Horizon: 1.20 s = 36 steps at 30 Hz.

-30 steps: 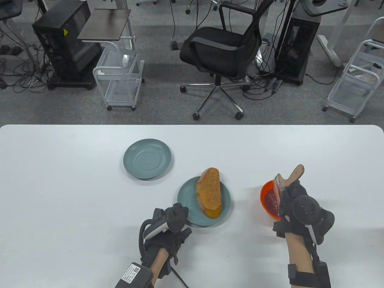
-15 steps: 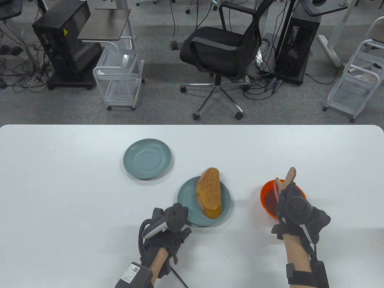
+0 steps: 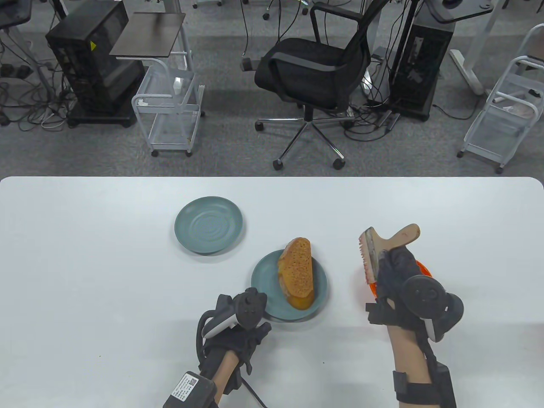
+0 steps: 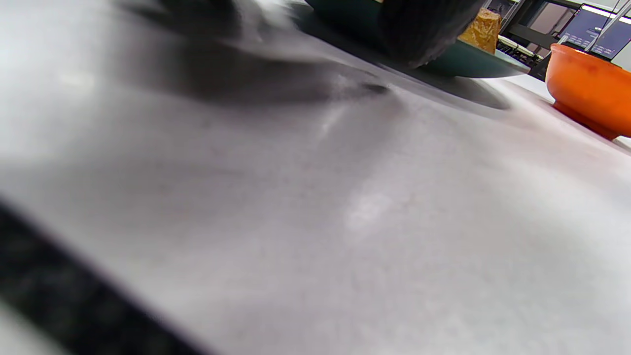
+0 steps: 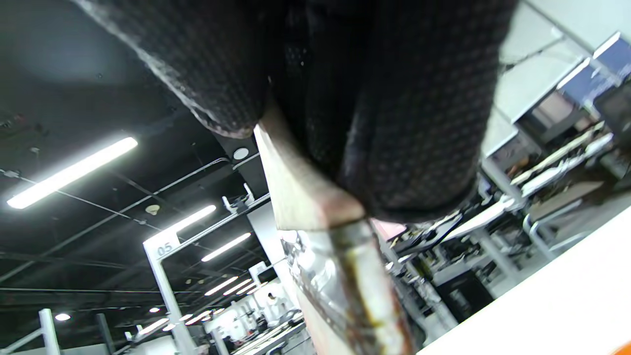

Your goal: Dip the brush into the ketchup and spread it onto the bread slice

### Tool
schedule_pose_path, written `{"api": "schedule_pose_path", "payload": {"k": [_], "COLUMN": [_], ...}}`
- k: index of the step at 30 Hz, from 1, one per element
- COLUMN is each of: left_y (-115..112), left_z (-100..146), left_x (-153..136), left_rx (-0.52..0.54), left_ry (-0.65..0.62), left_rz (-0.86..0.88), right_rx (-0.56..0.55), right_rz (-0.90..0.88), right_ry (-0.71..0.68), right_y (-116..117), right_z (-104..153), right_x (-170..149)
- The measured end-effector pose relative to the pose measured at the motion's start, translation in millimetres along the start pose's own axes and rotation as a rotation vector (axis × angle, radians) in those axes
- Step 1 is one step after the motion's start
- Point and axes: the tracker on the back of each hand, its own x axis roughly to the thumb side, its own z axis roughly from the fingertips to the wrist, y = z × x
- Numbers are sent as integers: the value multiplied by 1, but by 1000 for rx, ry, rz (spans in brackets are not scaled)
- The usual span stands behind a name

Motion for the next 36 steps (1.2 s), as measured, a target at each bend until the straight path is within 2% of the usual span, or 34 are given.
{"api": "schedule_pose_path", "payload": {"k": [5,8,13,16,22,24,28,33,34,36], "left_y": [0,0,0,1,1,1,0,0,0,1], "left_z": [0,0,0,1,1,1,1,1,1,1], "left_x": [0,0,-2,-3,-2,-2,-2,-3,-2,-1], "left_rx": [-2,-3,-8,-12,-15,-15,-14,-16,-16,-17], "left_ry": [-4,-7,-15,-13,-7,-8,-5,-9,-7,-2], "left_rz": [4,-5,-6,-2,-11,-12,-13,-4,-4,-13], "right_rx": [134,169,172,167,26,50,173,169,154,97], "right_rz": [-196,-257,-202,-167,-15,-111,-321,-230,-234,-130], "right_ry": [94,130,115,104,16,49,216,207,213,148], "right_y": [57,84,105,105,82,84,104,104,101,91], "right_z": [11,19,26,30,25,27,35,37,36,31], "right_x": [26,31,29,26,21,21,19,11,9,7]}}
